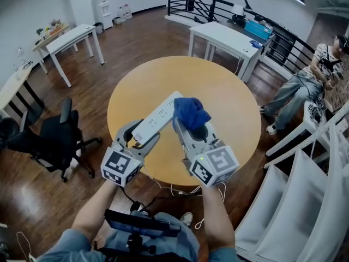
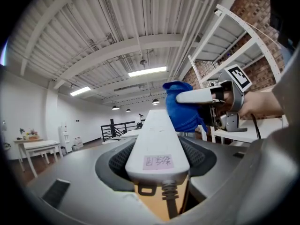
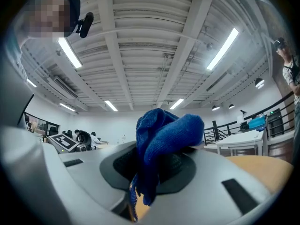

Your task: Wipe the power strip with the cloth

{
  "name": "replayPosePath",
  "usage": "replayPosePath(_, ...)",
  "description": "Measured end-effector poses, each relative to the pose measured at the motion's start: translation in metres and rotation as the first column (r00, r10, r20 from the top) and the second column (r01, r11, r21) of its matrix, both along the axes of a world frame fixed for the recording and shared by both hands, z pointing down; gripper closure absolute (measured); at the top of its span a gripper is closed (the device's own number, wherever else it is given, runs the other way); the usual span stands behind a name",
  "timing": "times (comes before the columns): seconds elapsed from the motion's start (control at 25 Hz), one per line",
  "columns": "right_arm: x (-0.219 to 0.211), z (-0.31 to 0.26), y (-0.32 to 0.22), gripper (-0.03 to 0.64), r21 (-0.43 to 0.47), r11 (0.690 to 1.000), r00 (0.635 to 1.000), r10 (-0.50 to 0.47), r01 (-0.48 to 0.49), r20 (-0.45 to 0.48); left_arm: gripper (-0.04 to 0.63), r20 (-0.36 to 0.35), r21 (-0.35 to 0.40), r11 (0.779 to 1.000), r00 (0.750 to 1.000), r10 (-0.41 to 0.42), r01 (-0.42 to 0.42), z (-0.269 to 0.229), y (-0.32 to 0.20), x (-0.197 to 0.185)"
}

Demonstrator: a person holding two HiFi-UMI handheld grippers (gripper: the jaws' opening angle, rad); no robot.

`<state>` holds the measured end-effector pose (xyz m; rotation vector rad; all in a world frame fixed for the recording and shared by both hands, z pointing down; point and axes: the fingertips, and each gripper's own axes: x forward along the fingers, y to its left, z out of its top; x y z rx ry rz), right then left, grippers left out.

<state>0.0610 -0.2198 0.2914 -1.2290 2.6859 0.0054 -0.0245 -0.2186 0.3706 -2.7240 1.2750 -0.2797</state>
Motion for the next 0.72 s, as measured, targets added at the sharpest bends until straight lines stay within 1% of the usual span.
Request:
replayPosePath(0.16, -0.008, 0.004, 0.009, 0.552, 0.012, 1.0, 1.0, -0.026, 0.026, -0.01, 0.307, -0.007, 0.002, 1.0, 1.0, 0.0, 0.0, -0.001, -0.005, 0.009)
replayPosePath(0.32, -0.019, 0.005, 0.016, 0.552, 0.04, 0.998, 0.999, -0.038, 0.039, -0.024, 0.307, -0.015, 0.019, 1.0, 1.0, 0.006, -0.006, -0.002, -0.007, 0.009)
replayPosePath(0.72, -0.032, 0.006, 0.024, 0.552, 0.04, 0.997, 0.998, -0.065, 0.065, -0.022, 0.307, -0.028, 0.003, 1.0, 1.0, -0.002, 0.003, -0.008, -0.006, 0.01)
